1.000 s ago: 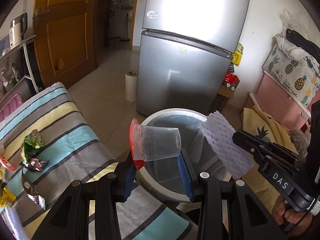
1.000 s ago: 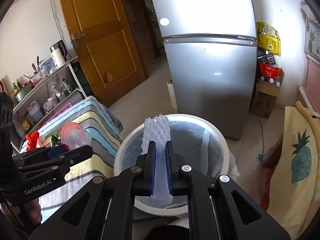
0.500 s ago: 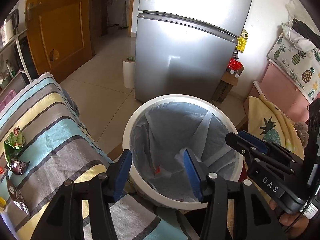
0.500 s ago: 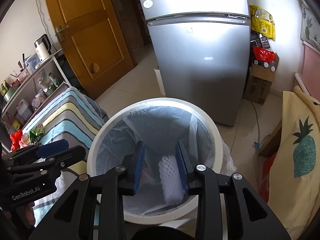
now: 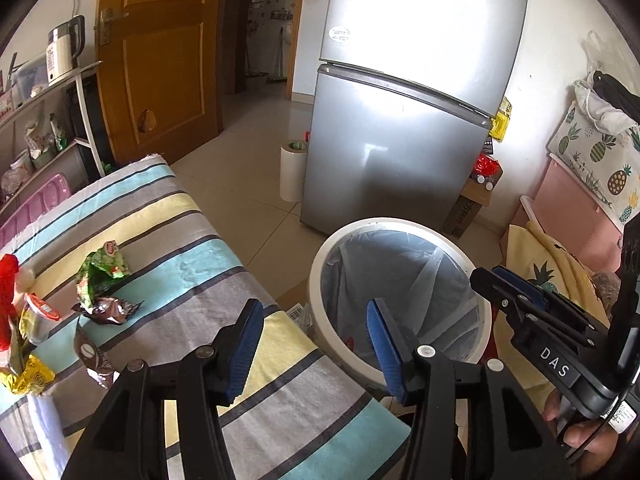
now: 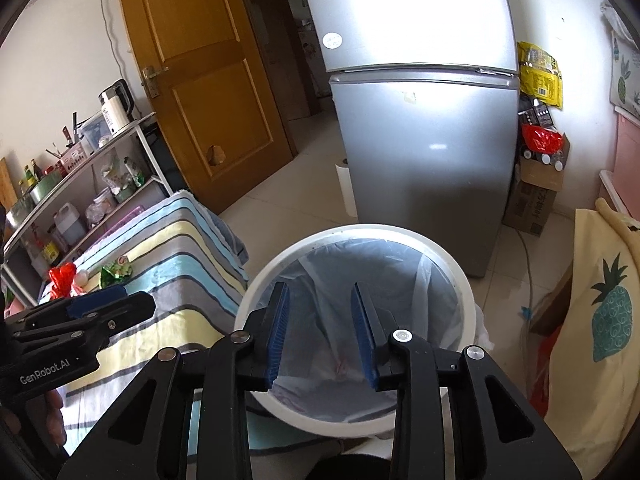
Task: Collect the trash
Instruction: 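Move both open tools back over the table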
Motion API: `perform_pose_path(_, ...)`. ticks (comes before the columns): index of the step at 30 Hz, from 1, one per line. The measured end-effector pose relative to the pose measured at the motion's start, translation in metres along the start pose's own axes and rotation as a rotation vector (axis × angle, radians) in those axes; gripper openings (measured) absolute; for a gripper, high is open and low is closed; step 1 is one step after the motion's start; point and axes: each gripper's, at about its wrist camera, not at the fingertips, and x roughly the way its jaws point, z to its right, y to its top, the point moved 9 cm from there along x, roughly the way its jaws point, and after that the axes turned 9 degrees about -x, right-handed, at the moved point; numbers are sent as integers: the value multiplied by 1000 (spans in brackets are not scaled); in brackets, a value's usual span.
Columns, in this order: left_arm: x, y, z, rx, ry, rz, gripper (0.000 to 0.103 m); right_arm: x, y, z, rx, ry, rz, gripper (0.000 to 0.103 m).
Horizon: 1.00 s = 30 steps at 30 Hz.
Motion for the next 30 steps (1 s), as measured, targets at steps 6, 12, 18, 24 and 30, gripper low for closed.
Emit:
perform_pose_path(6,-29,0,-36,-41,74,51,54,-12,11,-34,-46,37,41,33)
perform_pose_path(12,-55,-4,-72,-92,122,85,54,-19,16,-71,-98,81,65,35)
perform_pose_path(18,-77,-13,-111,-139,181,108,54,-16,13,-105,-140,130,65,36)
perform_pose_path(24,-99,-28,-154,-199,250,123,54,-8,6,-142,-191,191,48,39)
perform_pose_path(30,-118,-48,-196,-276,308,126,56,5,-4,-182,-241,258,16,43)
